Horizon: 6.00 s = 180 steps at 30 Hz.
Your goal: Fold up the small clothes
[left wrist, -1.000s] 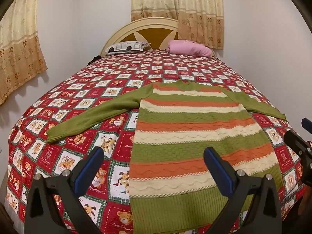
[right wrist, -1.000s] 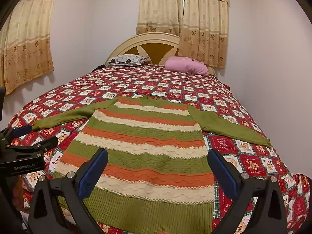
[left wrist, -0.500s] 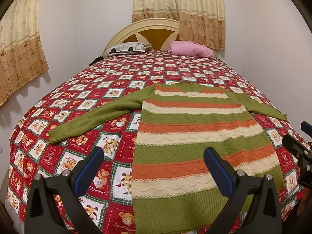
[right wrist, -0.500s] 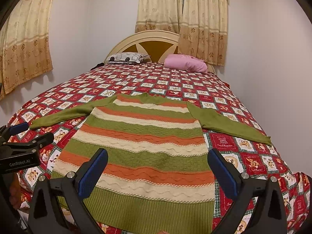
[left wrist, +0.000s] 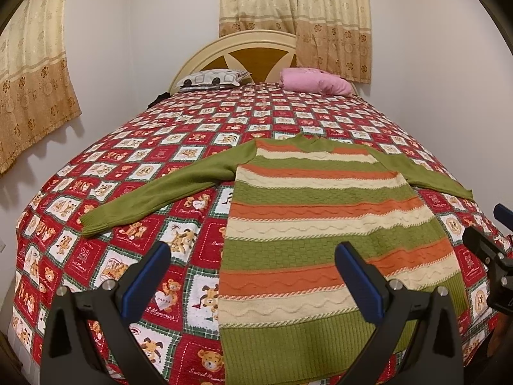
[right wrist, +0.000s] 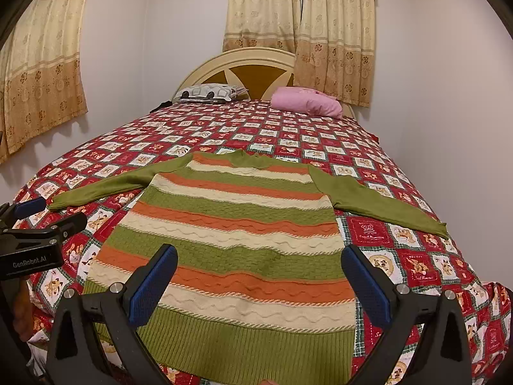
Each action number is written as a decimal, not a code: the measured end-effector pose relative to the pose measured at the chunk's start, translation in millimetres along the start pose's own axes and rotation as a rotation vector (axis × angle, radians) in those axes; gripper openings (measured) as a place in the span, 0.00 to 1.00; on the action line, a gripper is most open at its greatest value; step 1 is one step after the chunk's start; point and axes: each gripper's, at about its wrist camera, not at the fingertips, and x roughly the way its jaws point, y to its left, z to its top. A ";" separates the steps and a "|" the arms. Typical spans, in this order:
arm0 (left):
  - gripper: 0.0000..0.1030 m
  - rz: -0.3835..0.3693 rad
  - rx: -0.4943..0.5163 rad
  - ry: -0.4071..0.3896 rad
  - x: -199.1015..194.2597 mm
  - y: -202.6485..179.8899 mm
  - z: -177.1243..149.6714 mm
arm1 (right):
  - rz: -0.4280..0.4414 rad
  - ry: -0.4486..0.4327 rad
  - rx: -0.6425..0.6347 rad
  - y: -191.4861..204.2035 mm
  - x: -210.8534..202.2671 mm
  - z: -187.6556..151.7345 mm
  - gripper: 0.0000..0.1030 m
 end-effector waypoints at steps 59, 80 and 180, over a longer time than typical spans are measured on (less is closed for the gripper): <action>1.00 0.050 0.092 0.042 42.9 -15.8 7.2 | -0.032 0.120 0.063 -38.6 59.8 -17.4 0.99; 1.00 0.014 0.193 0.084 121.3 -65.0 46.9 | -0.165 0.229 0.200 -158.9 131.7 -5.6 0.99; 1.00 -0.096 -0.029 0.182 189.2 -8.0 51.5 | 0.305 0.080 -0.050 -14.0 207.1 235.4 0.04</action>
